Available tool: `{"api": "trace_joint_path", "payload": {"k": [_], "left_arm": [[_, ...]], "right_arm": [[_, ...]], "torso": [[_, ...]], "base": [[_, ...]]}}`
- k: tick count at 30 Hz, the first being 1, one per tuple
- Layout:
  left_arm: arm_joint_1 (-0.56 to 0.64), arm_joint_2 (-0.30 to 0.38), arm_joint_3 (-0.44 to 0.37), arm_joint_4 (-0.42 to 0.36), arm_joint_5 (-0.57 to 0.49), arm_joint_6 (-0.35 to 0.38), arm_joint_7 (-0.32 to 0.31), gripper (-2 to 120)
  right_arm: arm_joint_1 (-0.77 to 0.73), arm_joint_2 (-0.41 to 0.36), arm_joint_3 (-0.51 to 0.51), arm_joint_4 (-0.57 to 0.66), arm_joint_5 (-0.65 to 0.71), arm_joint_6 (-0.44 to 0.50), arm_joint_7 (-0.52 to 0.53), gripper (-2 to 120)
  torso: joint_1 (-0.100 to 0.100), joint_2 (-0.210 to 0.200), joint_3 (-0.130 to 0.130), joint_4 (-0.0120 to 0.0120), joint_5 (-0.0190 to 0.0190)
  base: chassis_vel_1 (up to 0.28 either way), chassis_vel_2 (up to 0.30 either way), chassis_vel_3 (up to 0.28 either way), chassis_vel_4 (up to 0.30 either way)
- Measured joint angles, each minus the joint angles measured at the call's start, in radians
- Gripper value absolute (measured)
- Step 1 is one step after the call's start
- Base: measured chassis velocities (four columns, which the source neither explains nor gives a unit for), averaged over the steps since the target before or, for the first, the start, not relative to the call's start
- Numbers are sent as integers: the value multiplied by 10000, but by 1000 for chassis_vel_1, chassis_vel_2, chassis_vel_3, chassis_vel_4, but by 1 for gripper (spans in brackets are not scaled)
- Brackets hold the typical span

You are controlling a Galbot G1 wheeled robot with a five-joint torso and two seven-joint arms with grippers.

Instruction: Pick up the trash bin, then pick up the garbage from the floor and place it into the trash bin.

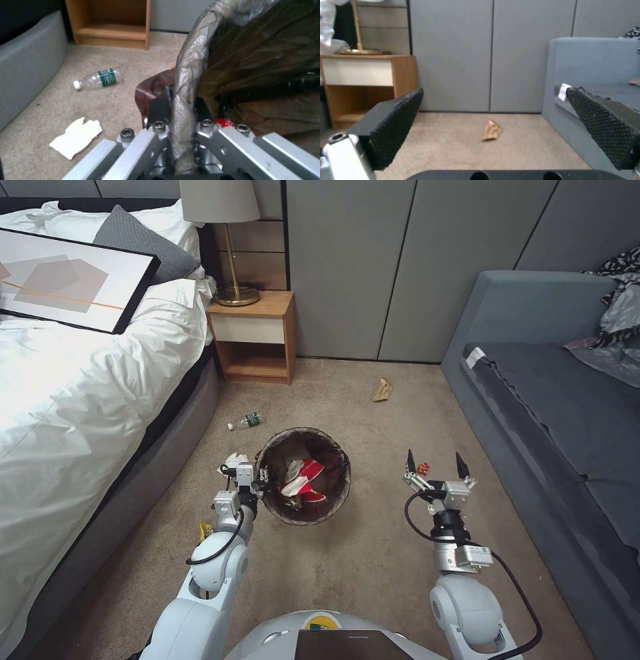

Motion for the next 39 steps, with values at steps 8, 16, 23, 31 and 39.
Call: {"api": "trace_joint_path", "payload": {"k": [8, 16, 23, 31, 39], "left_arm": [[3, -42, -31, -10, 59, -62, -6, 2], [12, -121, -15, 28, 170, -121, -62, 2], [7, -126, -3, 32, 198, -142, -112, 2], [33, -135, 2, 30, 331, -142, -106, 2], [35, -184, 23, 52, 352, -160, -135, 2]], "right_arm": [[240, 53, 175, -581, -93, 213, 25, 100], [343, 73, 119, -653, -120, 219, 15, 100], [434, 136, 110, -654, -82, 191, 6, 100], [498, 162, 85, -690, -40, 220, -33, 100], [555, 136, 84, -690, 19, 212, -62, 100]], "torso": [[0, 0, 0, 1, -1], [0, 0, 0, 1, -1], [0, 0, 0, 0, -1], [0, 0, 0, 0, -1], [0, 0, 1, 0, -2]], "base": [[0, 0, 0, 0], [0, 0, 0, 0], [0, 0, 0, 0], [-4, 3, 2, -7], [-70, 52, 59, -72]]}}
